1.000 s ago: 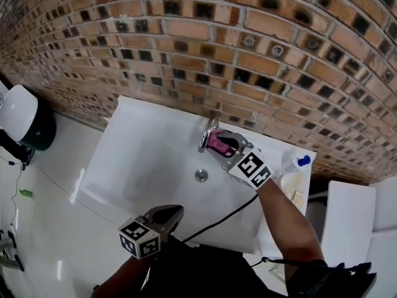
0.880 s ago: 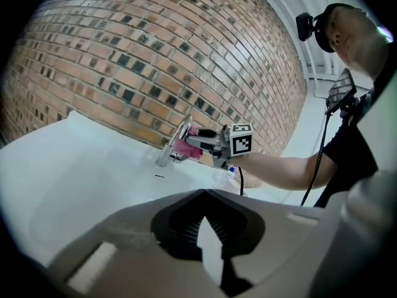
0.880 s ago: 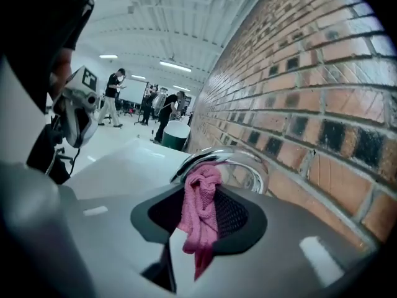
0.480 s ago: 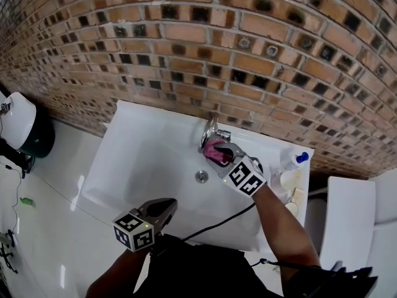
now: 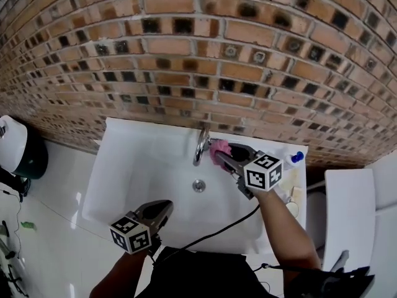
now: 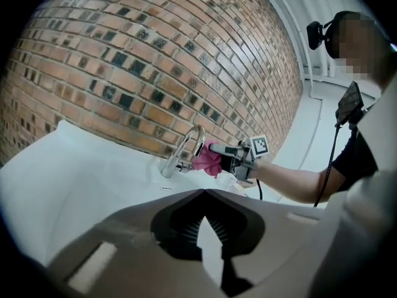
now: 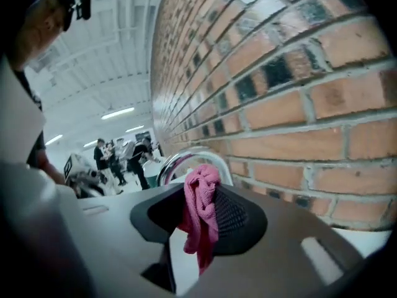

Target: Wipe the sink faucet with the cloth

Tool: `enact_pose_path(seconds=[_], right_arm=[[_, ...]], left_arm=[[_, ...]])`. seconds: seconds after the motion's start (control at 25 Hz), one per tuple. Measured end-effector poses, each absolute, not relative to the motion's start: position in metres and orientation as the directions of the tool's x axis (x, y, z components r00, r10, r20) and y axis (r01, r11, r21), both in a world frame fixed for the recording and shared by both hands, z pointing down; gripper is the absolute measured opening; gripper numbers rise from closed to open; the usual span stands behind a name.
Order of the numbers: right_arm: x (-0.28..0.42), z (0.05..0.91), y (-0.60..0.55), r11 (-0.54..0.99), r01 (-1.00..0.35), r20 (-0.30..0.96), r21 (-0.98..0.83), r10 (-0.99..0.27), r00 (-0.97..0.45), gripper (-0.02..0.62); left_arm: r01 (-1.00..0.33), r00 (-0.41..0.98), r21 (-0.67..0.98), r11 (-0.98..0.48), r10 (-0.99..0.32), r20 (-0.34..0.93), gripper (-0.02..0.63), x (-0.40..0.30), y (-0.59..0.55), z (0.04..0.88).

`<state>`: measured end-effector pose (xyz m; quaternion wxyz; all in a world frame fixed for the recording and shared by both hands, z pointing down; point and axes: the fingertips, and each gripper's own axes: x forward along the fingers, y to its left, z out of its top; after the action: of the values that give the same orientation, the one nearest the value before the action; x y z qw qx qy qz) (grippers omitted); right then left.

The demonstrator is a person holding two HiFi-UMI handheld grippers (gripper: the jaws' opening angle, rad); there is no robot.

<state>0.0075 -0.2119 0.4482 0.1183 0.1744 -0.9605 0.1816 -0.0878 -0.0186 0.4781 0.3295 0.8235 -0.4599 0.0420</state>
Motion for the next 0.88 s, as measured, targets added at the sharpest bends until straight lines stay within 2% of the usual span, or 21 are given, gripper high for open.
enact_pose_path(seconds=[0.12,0.32,0.6,0.88], right_arm=[[0.007,0.438,-0.251,0.819,-0.441,0.278,-0.366,-0.356,-0.892,0.129],[-0.002,0.470,-0.299,0.755,-0.514,0.375,-0.407,-0.375,-0.848,0.129],[-0.026,0.496,-0.325,0.718,-0.498,0.373,-0.487,-0.344,-0.862,0.129],[-0.034,0.493,-0.337,0.648,-0.464,0.316,-0.604,-0.340,-0.886,0.124]], left_arm=[[-0.782,0.573,0.516,-0.349,-0.727,0.377,0.006,-0.094,-0.025,0.484],[-0.796,0.548,0.514,-0.321,-0.742,0.385,0.006,-0.111,-0.041,0.491],[-0.798,0.551,0.507,-0.327,-0.737,0.391,0.006,-0.103,-0.062,0.496],[-0.785,0.564,0.530,-0.320,-0.722,0.400,0.006,-0.099,-0.065,0.505]])
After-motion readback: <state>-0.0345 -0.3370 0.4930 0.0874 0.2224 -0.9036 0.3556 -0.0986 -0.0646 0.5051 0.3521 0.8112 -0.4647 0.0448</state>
